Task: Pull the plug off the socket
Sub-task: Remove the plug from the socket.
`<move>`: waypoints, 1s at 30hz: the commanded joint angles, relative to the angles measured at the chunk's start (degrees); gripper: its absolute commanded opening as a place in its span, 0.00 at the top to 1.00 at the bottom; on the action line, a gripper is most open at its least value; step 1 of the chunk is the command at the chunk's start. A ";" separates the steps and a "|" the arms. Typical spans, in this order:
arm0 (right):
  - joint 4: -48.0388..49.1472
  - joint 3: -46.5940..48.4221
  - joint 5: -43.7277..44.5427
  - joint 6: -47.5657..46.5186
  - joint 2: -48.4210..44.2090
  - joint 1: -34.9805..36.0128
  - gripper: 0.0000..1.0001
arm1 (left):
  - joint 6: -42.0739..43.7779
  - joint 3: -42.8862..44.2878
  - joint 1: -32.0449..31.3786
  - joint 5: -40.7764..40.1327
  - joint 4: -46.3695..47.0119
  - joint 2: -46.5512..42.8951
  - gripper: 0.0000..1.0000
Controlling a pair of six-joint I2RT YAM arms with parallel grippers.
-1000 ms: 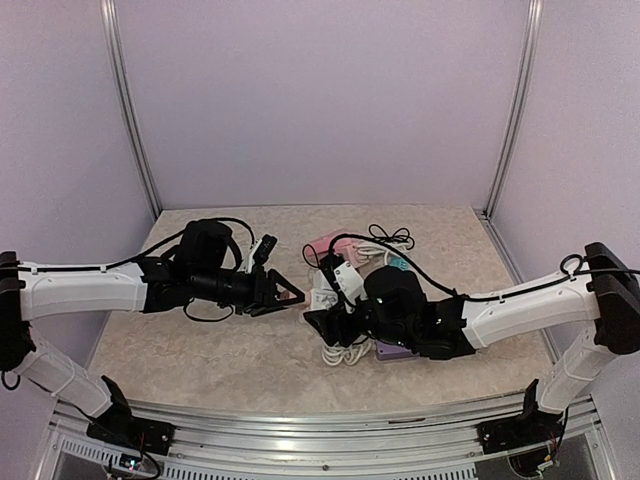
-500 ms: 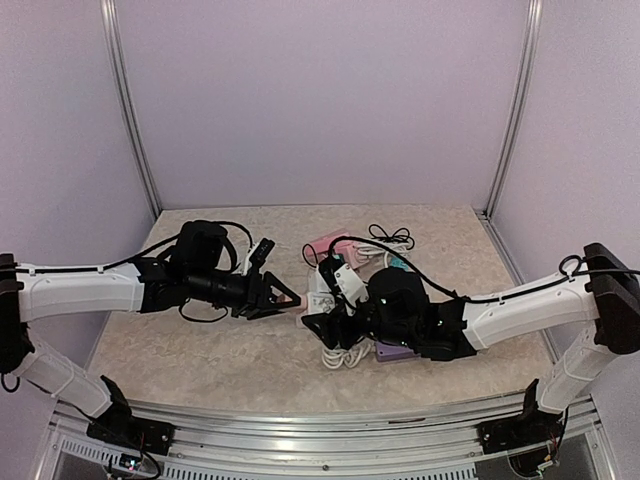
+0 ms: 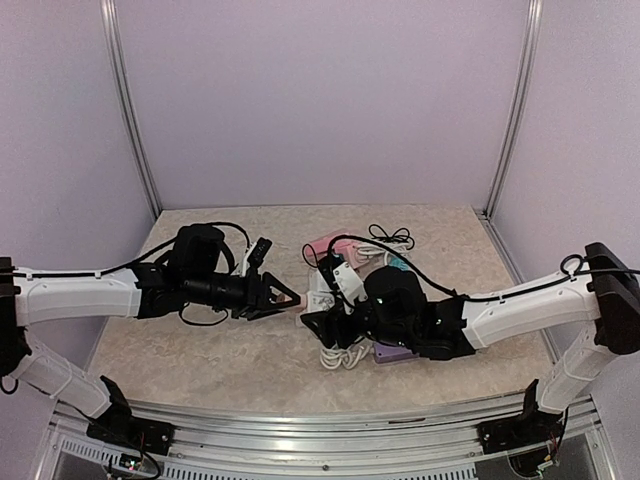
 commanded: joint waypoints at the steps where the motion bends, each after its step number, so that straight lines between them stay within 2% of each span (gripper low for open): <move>1: -1.08 4.62 7.19 3.39 -0.61 -0.41 1.00 | 2.26 0.42 -0.54 -3.01 -2.36 -0.77 0.89; 10: -0.18 3.37 6.26 4.04 -0.81 -0.99 1.00 | 3.58 1.36 0.30 -1.43 -5.61 -0.74 0.89; 19: 11.00 -2.96 -6.14 0.73 -4.56 -1.44 1.00 | 4.43 0.35 3.38 4.62 -5.53 -1.97 0.89; 30: 8.27 -1.69 -1.00 3.03 -4.57 -1.45 1.00 | 3.27 -3.07 4.21 4.28 -3.14 -4.57 0.89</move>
